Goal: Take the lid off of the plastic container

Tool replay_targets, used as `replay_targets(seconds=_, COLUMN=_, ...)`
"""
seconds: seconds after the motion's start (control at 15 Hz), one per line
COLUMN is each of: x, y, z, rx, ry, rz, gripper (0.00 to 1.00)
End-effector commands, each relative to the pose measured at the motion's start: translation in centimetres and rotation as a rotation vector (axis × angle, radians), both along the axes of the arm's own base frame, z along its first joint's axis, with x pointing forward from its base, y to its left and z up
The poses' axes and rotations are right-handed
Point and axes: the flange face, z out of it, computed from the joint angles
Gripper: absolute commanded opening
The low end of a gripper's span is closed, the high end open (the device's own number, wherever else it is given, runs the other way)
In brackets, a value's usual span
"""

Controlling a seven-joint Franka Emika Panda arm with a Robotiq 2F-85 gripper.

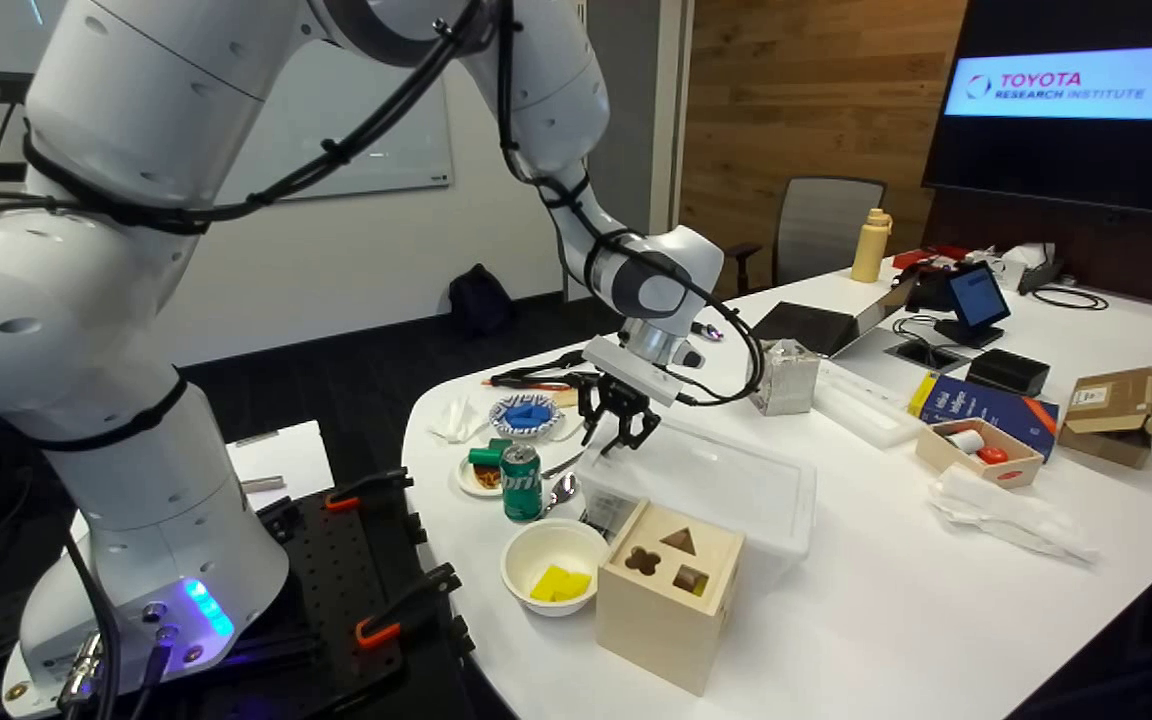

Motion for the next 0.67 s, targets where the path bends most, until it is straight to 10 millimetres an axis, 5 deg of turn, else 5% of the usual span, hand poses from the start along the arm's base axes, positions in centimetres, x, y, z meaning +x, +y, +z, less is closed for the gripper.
replay_targets(seconds=0.0, x=0.4, y=-0.3, z=0.4, rx=0.028, ry=0.031, rz=-0.002, gripper=0.1)
replay_targets(seconds=0.13, x=0.6, y=-0.4, z=0.6, rx=0.008, ry=-0.002, rz=-0.013, gripper=0.1)
replay_targets(seconds=0.2, x=0.5, y=-0.2, z=0.7, rx=-0.003, ry=-0.023, rz=-0.013, gripper=0.6)
replay_targets(seconds=0.6, x=0.4, y=1.7, z=1.9, rx=-0.098, ry=-0.28, rz=-0.029, gripper=0.96)
